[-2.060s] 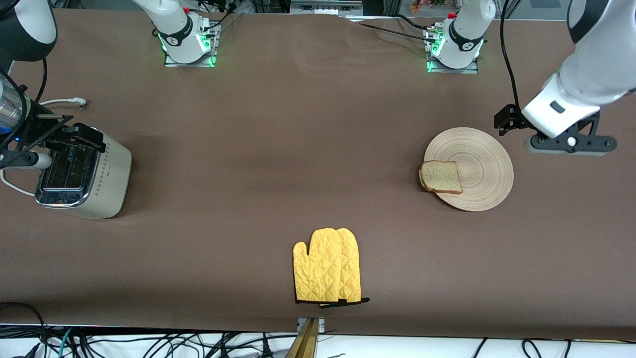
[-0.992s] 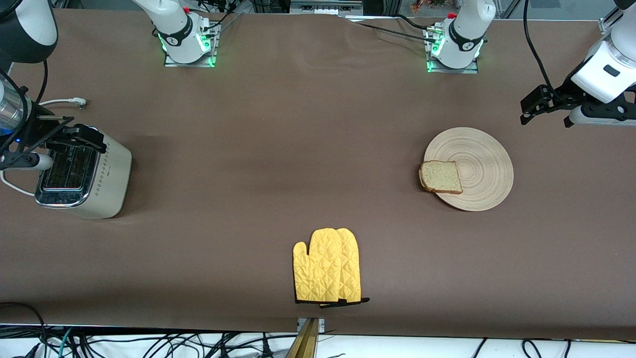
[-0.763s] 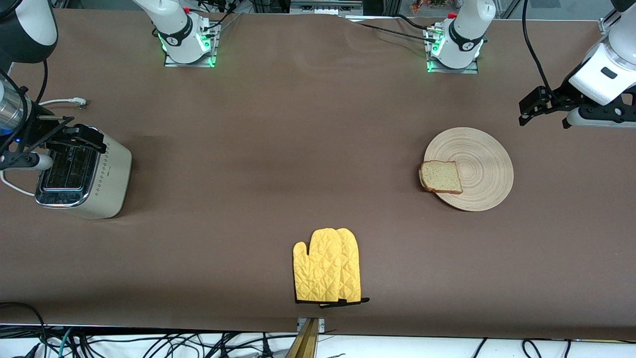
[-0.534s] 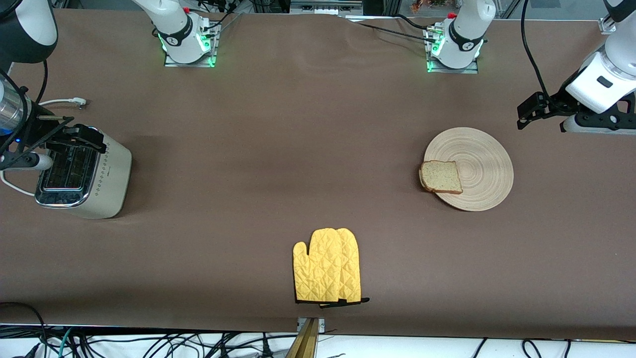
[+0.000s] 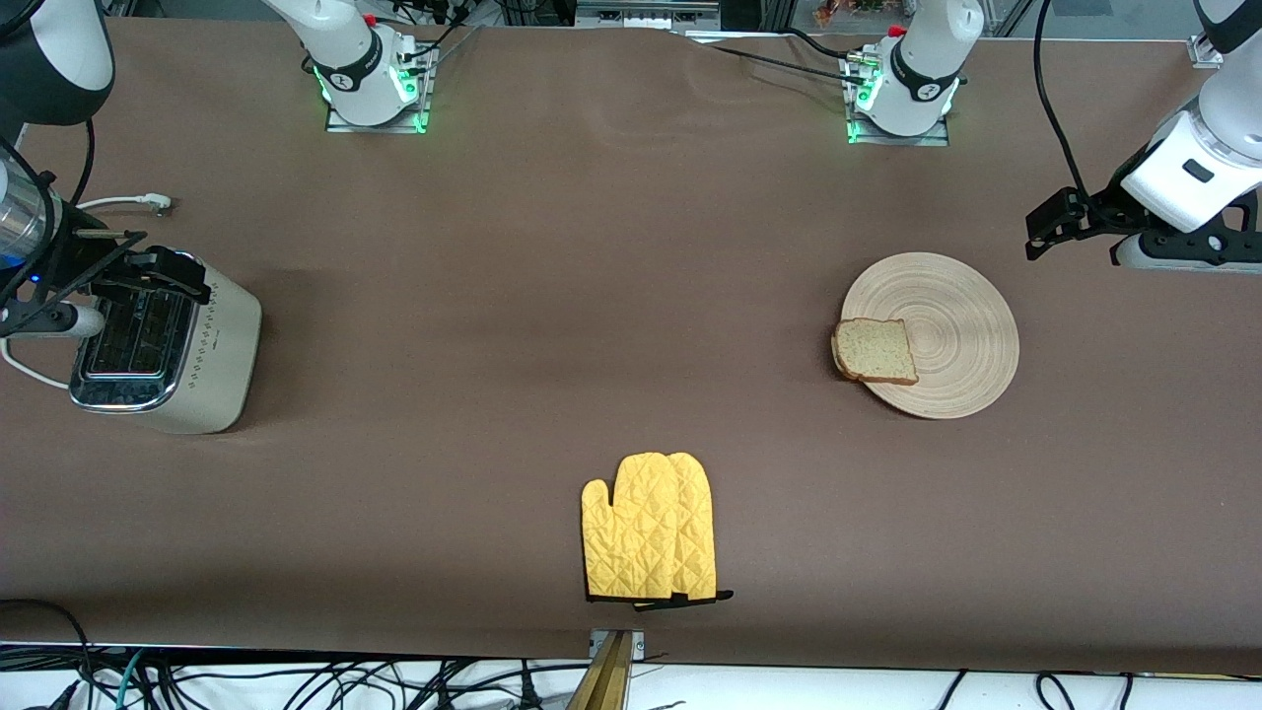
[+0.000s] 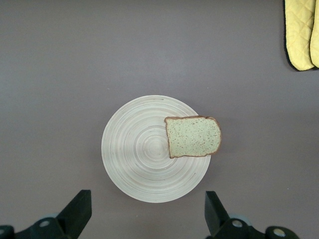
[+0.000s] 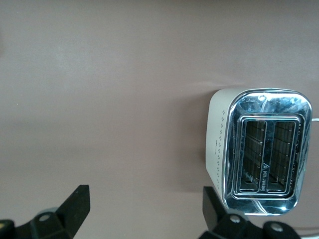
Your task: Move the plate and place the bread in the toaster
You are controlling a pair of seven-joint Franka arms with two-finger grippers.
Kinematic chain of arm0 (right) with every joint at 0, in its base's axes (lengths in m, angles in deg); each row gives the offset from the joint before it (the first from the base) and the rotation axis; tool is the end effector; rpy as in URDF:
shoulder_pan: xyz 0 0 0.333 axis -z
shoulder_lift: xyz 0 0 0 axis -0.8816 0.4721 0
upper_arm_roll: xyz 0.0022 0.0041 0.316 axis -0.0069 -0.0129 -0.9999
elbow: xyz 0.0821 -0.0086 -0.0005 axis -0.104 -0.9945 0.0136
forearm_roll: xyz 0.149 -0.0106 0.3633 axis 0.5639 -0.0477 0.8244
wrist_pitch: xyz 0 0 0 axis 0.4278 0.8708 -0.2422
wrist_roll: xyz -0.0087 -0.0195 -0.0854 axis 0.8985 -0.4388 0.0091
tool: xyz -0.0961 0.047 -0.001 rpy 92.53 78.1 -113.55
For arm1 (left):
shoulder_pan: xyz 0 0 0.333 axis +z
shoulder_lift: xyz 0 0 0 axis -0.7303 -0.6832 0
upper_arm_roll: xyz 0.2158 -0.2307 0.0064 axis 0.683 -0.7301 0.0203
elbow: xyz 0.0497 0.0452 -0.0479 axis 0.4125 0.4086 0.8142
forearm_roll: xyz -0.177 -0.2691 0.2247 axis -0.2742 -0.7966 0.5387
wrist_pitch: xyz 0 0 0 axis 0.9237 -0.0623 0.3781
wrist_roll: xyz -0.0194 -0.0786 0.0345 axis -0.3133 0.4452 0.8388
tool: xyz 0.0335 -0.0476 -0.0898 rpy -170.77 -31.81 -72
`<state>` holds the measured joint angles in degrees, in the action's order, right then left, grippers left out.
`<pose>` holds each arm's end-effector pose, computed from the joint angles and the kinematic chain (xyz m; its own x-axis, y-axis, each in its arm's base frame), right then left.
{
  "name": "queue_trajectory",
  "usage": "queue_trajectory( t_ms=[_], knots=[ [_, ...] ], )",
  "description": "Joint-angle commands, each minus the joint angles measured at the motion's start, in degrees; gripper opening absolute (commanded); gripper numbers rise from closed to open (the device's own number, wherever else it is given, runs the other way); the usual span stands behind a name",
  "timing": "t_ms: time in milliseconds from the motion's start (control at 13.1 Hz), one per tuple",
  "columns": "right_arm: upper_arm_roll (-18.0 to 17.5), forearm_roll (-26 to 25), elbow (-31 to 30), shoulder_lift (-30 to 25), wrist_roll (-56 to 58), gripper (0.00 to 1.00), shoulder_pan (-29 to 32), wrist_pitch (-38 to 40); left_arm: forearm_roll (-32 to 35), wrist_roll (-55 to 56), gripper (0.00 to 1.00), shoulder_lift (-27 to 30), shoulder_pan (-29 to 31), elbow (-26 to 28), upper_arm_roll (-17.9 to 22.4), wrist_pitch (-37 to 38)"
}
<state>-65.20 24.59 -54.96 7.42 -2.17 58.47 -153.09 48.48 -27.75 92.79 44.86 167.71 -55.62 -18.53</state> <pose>0.6029 0.0108 0.5566 0.9994 0.0117 -0.0333 0.0116 -0.9999 -0.0041 0.5398 -0.0300 0.5780 0.9997 -0.0247 0.0055 -0.0247 -0.9997 -0.0018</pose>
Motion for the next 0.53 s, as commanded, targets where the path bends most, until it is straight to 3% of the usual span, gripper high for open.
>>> queue_trajectory(
  t_ms=[0,458],
  knots=[
    [-0.1,-0.7,1.3,0.4,0.6,1.00,0.2,0.3,-1.1,-0.1,1.00,-0.9,0.6,-1.9,0.2,1.4],
    [-0.1,-0.7,1.3,0.5,0.6,1.00,0.1,0.3,-1.1,0.0,1.00,-1.1,0.6,-1.9,0.1,1.5]
  ],
)
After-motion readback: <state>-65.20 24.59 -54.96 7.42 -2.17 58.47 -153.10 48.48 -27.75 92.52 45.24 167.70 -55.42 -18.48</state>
